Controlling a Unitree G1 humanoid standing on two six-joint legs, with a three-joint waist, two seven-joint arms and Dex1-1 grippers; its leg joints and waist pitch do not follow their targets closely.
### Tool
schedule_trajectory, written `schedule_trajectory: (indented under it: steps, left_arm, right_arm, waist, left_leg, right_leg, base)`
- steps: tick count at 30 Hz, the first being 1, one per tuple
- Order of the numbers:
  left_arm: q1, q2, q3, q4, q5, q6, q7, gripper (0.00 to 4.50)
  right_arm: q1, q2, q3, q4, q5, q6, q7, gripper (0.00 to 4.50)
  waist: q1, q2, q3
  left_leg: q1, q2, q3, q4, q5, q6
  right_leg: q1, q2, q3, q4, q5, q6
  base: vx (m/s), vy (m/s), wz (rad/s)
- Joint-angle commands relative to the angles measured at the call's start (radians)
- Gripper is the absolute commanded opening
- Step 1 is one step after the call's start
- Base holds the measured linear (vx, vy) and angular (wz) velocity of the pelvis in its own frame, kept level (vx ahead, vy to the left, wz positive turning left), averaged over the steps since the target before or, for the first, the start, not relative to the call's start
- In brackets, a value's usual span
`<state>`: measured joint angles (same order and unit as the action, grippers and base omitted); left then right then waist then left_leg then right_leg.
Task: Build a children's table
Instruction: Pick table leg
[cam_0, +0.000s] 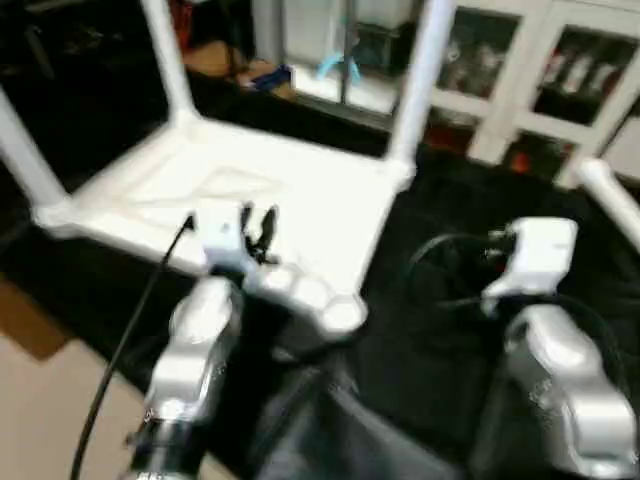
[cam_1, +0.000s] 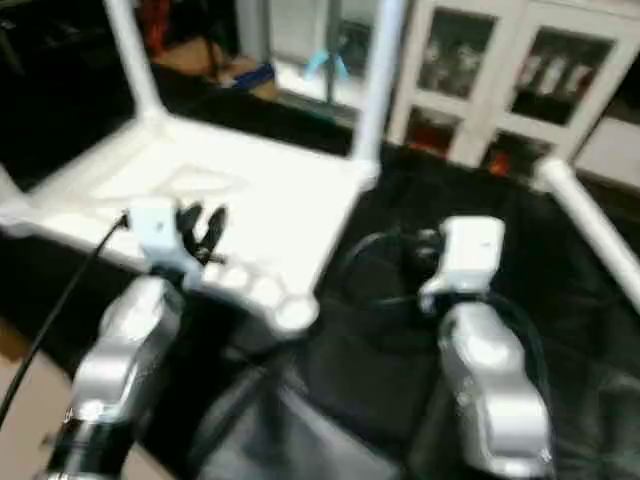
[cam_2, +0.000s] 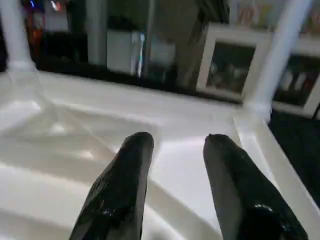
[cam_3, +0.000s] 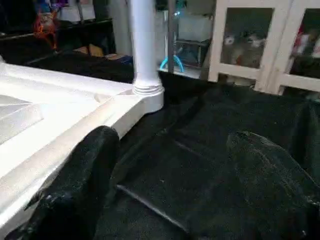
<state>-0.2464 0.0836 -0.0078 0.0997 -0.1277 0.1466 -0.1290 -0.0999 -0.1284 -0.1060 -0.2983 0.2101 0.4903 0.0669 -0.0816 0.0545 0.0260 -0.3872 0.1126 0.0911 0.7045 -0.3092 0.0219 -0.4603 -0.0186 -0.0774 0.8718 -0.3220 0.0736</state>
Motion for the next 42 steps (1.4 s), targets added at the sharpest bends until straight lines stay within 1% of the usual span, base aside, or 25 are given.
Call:
schedule_trajectory:
  steps: [1, 3, 4, 6, 10, 11, 12, 13, 16, 17, 18, 19, 20, 21, 23, 24, 25, 29, 30, 31, 32, 34, 37, 39, 42]
  left_arm:
    - [0.02, 0.015, -0.041, -0.023, 0.04, 0.004, -0.048, 1.95]
    - [0.038, 0.007, -0.031, -0.052, -0.003, 0.009, -0.058, 1.95]
    - [0.042, 0.006, -0.028, -0.059, -0.015, 0.001, -0.06, 1.95]
    - [0.045, 0.008, -0.019, -0.068, -0.026, 0.014, -0.054, 1.95]
    - [0.043, 0.011, -0.02, -0.071, -0.025, 0.015, -0.057, 1.95]
    - [0.042, 0.011, -0.019, -0.073, -0.024, 0.016, -0.059, 1.95]
    - [0.042, 0.01, -0.019, -0.074, -0.022, 0.018, -0.058, 1.95]
    - [0.043, 0.008, -0.017, -0.075, -0.018, 0.02, -0.058, 1.95]
    - [0.045, 0.006, -0.015, -0.076, -0.012, 0.02, -0.062, 1.95]
    - [0.046, 0.003, -0.014, -0.075, -0.006, 0.019, -0.052, 1.95]
    - [0.046, 0.003, -0.014, -0.075, -0.001, 0.019, -0.044, 1.95]
    - [0.045, 0.005, -0.018, -0.075, 0.004, 0.013, -0.03, 1.95]
    - [0.045, 0.005, -0.018, -0.075, 0.005, 0.013, -0.029, 1.95]
    - [0.042, 0.009, -0.021, -0.073, 0.027, 0.014, -0.006, 1.95]
    - [0.037, -0.001, -0.012, -0.067, 0.033, 0.001, 0.019, 1.95]
    - [0.036, -0.002, -0.011, -0.067, 0.034, 0.0, 0.021, 1.95]
    - [0.035, -0.003, -0.01, -0.067, 0.036, -0.002, 0.024, 1.95]
    - [0.044, -0.021, -0.009, -0.077, 0.04, -0.011, 0.039, 1.95]
    - [0.048, -0.026, -0.01, -0.082, 0.044, -0.013, 0.045, 1.95]
    - [0.062, -0.043, 0.003, -0.091, 0.032, -0.014, 0.056, 1.95]
    - [0.068, -0.05, 0.013, -0.094, 0.019, -0.011, 0.059, 1.95]
    - [0.074, -0.048, 0.016, -0.093, 0.026, -0.014, 0.075, 1.95]
    - [0.077, -0.047, 0.021, -0.095, 0.055, -0.008, 0.117, 1.95]
    - [0.076, -0.044, 0.02, -0.094, 0.09, -0.017, 0.151, 1.95]
    - [0.067, -0.057, 0.029, -0.076, 0.105, -0.034, 0.174, 1.95]
  right_arm:
    - [0.006, 0.008, -0.025, -0.023, 0.038, 0.023, -0.017, 3.78]
    - [0.02, 0.019, -0.028, -0.041, 0.044, 0.036, -0.023, 3.78]
    - [0.025, 0.024, -0.03, -0.048, 0.045, 0.044, -0.025, 3.78]
    - [0.048, 0.042, -0.029, -0.077, 0.049, 0.059, -0.037, 3.78]
    - [0.068, 0.062, -0.021, -0.103, 0.046, 0.068, -0.048, 3.78]
    - [0.07, 0.066, -0.023, -0.107, 0.047, 0.072, -0.053, 3.78]
    - [0.072, 0.069, -0.024, -0.113, 0.05, 0.075, -0.055, 3.78]
    - [0.074, 0.069, -0.024, -0.117, 0.054, 0.078, -0.058, 3.78]
    - [0.084, 0.076, -0.024, -0.14, 0.058, 0.096, -0.075, 3.78]
    - [0.087, 0.073, -0.021, -0.145, 0.055, 0.102, -0.074, 3.78]
    - [0.089, 0.072, -0.019, -0.148, 0.053, 0.104, -0.073, 3.78]
    - [0.089, 0.067, -0.019, -0.154, 0.044, 0.117, -0.073, 3.78]
    - [0.089, 0.067, -0.02, -0.154, 0.044, 0.117, -0.073, 3.78]
    - [0.082, 0.053, -0.017, -0.149, 0.035, 0.126, -0.063, 3.78]
    - [0.065, 0.021, -0.004, -0.13, 0.027, 0.132, -0.032, 3.78]
    - [0.063, 0.017, -0.001, -0.128, 0.025, 0.133, -0.028, 3.78]
    - [0.058, 0.01, 0.002, -0.124, 0.021, 0.136, -0.022, 3.78]
    - [0.049, -0.033, 0.019, -0.098, -0.004, 0.109, 0.001, 3.78]
    - [0.049, -0.04, 0.019, -0.093, -0.008, 0.106, 0.001, 3.78]
    - [0.049, -0.057, 0.019, -0.07, -0.021, 0.088, 0.002, 3.78]
    - [0.047, -0.064, 0.021, -0.06, -0.023, 0.08, 0.008, 3.78]
    - [0.042, -0.071, 0.024, -0.048, -0.026, 0.071, 0.018, 3.78]
    - [0.03, -0.074, 0.026, -0.042, -0.029, 0.064, 0.034, 3.78]
    - [0.025, -0.083, 0.035, -0.037, -0.039, 0.067, 0.041, 3.78]
    - [0.015, -0.101, 0.053, -0.018, -0.052, 0.074, 0.043, 3.78]
  waist:
    - [-0.002, 0.017, -0.049]
    - [-0.009, -0.085, -0.088]
    - [0.046, -0.132, -0.087]
    - [0.067, -0.111, -0.064]
    - [0.023, -0.067, -0.022]
    - [0.012, -0.058, -0.016]
    - [-0.033, -0.04, 0.005]
    - [-0.055, -0.016, 0.008]
    - [-0.013, -0.016, 0.023]
    - [0.001, -0.013, 0.007]
    - [-0.012, -0.05, -0.052]
    - [-0.001, -0.074, -0.064]
    - [0.03, -0.063, -0.07]
    - [0.044, -0.043, -0.032]
    - [-0.01, 0.016, -0.042]
    - [-0.027, 0.029, -0.049]
    - [-0.051, 0.027, -0.048]
    - [-0.057, 0.0, -0.059]
    - [-0.039, -0.028, -0.055]
    - [-0.003, -0.103, -0.059]
    - [0.021, -0.12, -0.072]
    - [0.035, -0.124, -0.025]
    - [0.047, -0.088, -0.02]
    - [0.02, -0.035, -0.032]
    - [0.008, -0.048, -0.029]
  left_leg:
    - [0.047, 0.124, -0.065, -0.123, 0.692, 0.461]
    - [0.068, -0.018, 0.075, -0.039, 0.39, 0.366]
    - [-0.038, -0.062, 0.071, 0.063, -0.042, 0.196]
    - [-0.04, -0.047, 0.038, 0.066, -0.138, 0.004]
    - [0.0, -0.016, -0.04, 0.054, -0.176, 0.04]
    - [0.027, -0.016, -0.041, 0.031, -0.21, 0.055]
    - [0.104, 0.011, -0.032, -0.076, -0.452, 0.082]
    - [0.023, 0.108, -0.005, -0.247, -0.72, 0.129]
    - [-0.021, 0.137, 0.132, -0.288, -0.885, 0.042]
    - [0.0, 0.143, 0.143, -0.274, -0.84, -0.009]
    - [0.081, 0.142, 0.14, -0.2, -0.609, -0.176]
    - [0.059, 0.127, 0.108, -0.104, -0.447, -0.257]
    - [-0.036, 0.016, -0.032, 0.098, -0.07, -0.127]
    - [-0.092, 0.025, -0.05, 0.064, 0.139, -0.138]
    - [-0.01, 0.118, -0.106, -0.135, 0.169, -0.192]
    - [0.081, 0.257, -0.197, -0.183, 0.193, -0.085]
    - [0.078, 0.27, -0.213, -0.19, 0.288, -0.023]
    - [0.1, 0.19, -0.205, -0.187, 0.738, 0.363]
    - [0.063, 0.12, -0.159, -0.183, 0.55, 0.401]
    - [-0.042, -0.05, -0.024, -0.044, 0.217, 0.339]
    - [-0.059, -0.073, 0.039, 0.065, 0.006, 0.256]
    - [-0.042, -0.037, 0.044, 0.039, -0.055, 0.02]
    - [-0.026, 0.054, -0.022, -0.07, -0.015, 0.066]
    - [0.077, 0.312, -0.158, -0.219, -0.019, 0.189]
    - [0.08, 0.257, -0.126, -0.216, 0.292, 0.418]
  right_leg:
    - [-0.018, -0.044, 0.031, -0.088, 0.043, -0.021]
    - [0.055, -0.069, 0.091, -0.292, 0.416, -0.181]
    - [0.12, -0.159, 0.193, -0.348, 0.453, -0.272]
    - [0.104, -0.173, 0.263, -0.362, 0.275, -0.101]
    - [0.077, -0.16, 0.374, -0.463, -0.728, -0.018]
    - [0.06, -0.134, 0.358, -0.467, -0.76, -0.007]
    - [-0.017, -0.025, 0.225, -0.412, -0.716, -0.013]
    - [0.011, -0.002, 0.046, -0.132, -0.386, -0.059]
    - [0.12, -0.062, -0.107, -0.001, -0.127, -0.105]
    - [0.141, -0.067, -0.101, -0.032, -0.151, -0.087]
    - [0.129, -0.142, 0.006, -0.152, -0.361, -0.062]
    - [0.117, -0.239, 0.075, -0.202, -0.559, -0.041]
    - [0.177, -0.309, 0.237, -0.341, -0.585, -0.052]
    - [0.205, -0.27, 0.056, -0.321, -0.318, -0.061]
    - [0.18, -0.068, -0.04, -0.233, -0.004, -0.173]
    - [0.09, -0.068, 0.012, -0.151, -0.007, -0.15]
    - [0.09, -0.071, 0.019, -0.13, -0.023, -0.137]
    - [0.057, -0.075, 0.061, -0.18, 0.037, -0.257]
    - [0.095, -0.079, 0.07, -0.241, 0.15, -0.412]
    - [0.178, -0.096, 0.105, -0.361, 0.301, -0.609]
    - [0.191, -0.11, 0.112, -0.37, 0.283, -0.616]
    - [0.175, -0.155, 0.127, -0.375, -0.004, -0.287]
    - [0.19, -0.196, 0.154, -0.391, -0.122, -0.065]
    - [0.12, -0.112, 0.055, -0.266, -0.058, -0.009]
    - [0.027, -0.074, 0.059, -0.135, -0.033, -0.107]
  base:
    - [-0.046, -0.247, -0.02]
    - [-0.054, -0.265, -0.2]
    - [-0.091, -0.187, -0.47]
    - [-0.101, -0.143, -0.48]
    - [-0.161, -0.013, -0.67]
    - [-0.169, 0.09, -0.63]
    - [-0.249, 0.148, -0.66]
    - [-0.302, 0.172, -0.64]
    - [-0.194, 0.126, -0.46]
    - [-0.129, 0.085, -0.56]
    - [-0.069, 0.032, -0.75]
    - [-0.049, 0.092, -1.2]
    - [0.009, 0.064, -0.87]
    - [-0.002, 0.11, -0.74]
    - [-0.015, 0.081, -0.3]
    - [-0.02, 0.067, 0.05]
    - [0.0, 0.0, 0.0]
    - [-0.041, -0.105, -0.05]
    - [-0.076, -0.207, -0.08]
    - [-0.075, -0.234, 0.02]
    - [-0.075, -0.234, 0.02]
    - [-0.085, -0.214, -0.05]
    - [-0.08, -0.173, -0.07]
    - [-0.068, -0.138, -0.01]
    - [-0.023, -0.124, 0.16]
